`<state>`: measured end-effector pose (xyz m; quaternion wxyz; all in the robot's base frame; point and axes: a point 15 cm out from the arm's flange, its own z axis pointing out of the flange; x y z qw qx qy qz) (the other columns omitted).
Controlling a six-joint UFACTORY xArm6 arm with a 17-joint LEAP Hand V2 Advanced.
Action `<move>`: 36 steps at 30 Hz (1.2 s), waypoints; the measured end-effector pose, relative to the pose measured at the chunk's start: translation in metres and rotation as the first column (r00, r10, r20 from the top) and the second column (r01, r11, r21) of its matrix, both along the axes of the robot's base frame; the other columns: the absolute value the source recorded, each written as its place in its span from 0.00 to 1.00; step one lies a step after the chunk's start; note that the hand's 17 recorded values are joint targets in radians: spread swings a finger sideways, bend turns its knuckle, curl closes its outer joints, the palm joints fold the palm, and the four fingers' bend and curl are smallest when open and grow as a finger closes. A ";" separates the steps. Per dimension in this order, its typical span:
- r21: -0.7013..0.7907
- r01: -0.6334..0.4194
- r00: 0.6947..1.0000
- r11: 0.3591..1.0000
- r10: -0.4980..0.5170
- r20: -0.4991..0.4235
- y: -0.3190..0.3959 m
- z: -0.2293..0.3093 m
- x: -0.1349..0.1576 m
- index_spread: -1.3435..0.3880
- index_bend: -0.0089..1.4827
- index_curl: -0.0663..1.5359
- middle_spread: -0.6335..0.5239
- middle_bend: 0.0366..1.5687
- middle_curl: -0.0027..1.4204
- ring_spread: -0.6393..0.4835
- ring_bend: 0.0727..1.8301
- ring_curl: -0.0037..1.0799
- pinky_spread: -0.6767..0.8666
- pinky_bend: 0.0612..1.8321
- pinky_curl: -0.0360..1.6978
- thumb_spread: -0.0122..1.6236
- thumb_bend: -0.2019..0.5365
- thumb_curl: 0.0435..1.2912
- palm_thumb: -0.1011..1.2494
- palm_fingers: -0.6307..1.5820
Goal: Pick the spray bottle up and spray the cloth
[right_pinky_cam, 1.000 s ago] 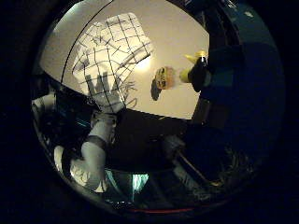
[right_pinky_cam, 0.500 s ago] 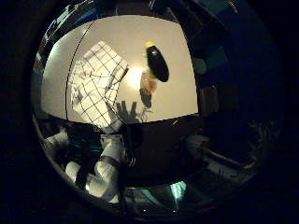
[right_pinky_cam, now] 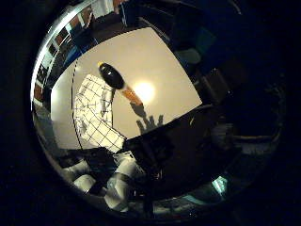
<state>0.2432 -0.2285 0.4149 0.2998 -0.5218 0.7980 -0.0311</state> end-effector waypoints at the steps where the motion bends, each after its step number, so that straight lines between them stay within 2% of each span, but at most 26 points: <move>1: 0.014 0.011 1.000 1.000 -0.011 0.010 -0.005 -0.002 -0.001 0.64 0.11 0.21 0.59 0.15 0.25 0.73 0.16 0.23 0.67 0.15 0.19 0.65 0.24 0.22 0.51 0.39; 11: 0.114 0.083 0.991 0.990 -0.094 0.099 -0.045 -0.029 -0.013 0.65 0.10 0.20 0.62 0.16 0.25 0.75 0.18 0.24 0.67 0.17 0.20 0.65 0.24 0.21 0.47 0.37; 18: 0.281 0.105 0.972 0.954 -0.159 0.176 -0.041 -0.072 -0.008 0.67 0.10 0.20 0.63 0.16 0.26 0.75 0.20 0.24 0.68 0.18 0.20 0.65 0.24 0.20 0.47 0.36; 22: 0.326 0.117 0.960 0.938 -0.191 0.205 -0.049 -0.083 -0.009 0.67 0.10 0.19 0.66 0.14 0.25 0.75 0.21 0.25 0.68 0.20 0.20 0.64 0.22 0.19 0.42 0.34; 28: 0.406 0.111 0.954 0.907 -0.211 0.212 -0.056 -0.109 -0.005 0.68 0.10 0.20 0.70 0.13 0.25 0.76 0.22 0.25 0.67 0.22 0.20 0.62 0.23 0.19 0.38 0.33; 36: 0.451 0.114 0.947 0.885 -0.234 0.221 -0.067 -0.136 -0.002 0.68 0.10 0.20 0.71 0.14 0.25 0.76 0.22 0.24 0.67 0.21 0.20 0.63 0.24 0.20 0.39 0.32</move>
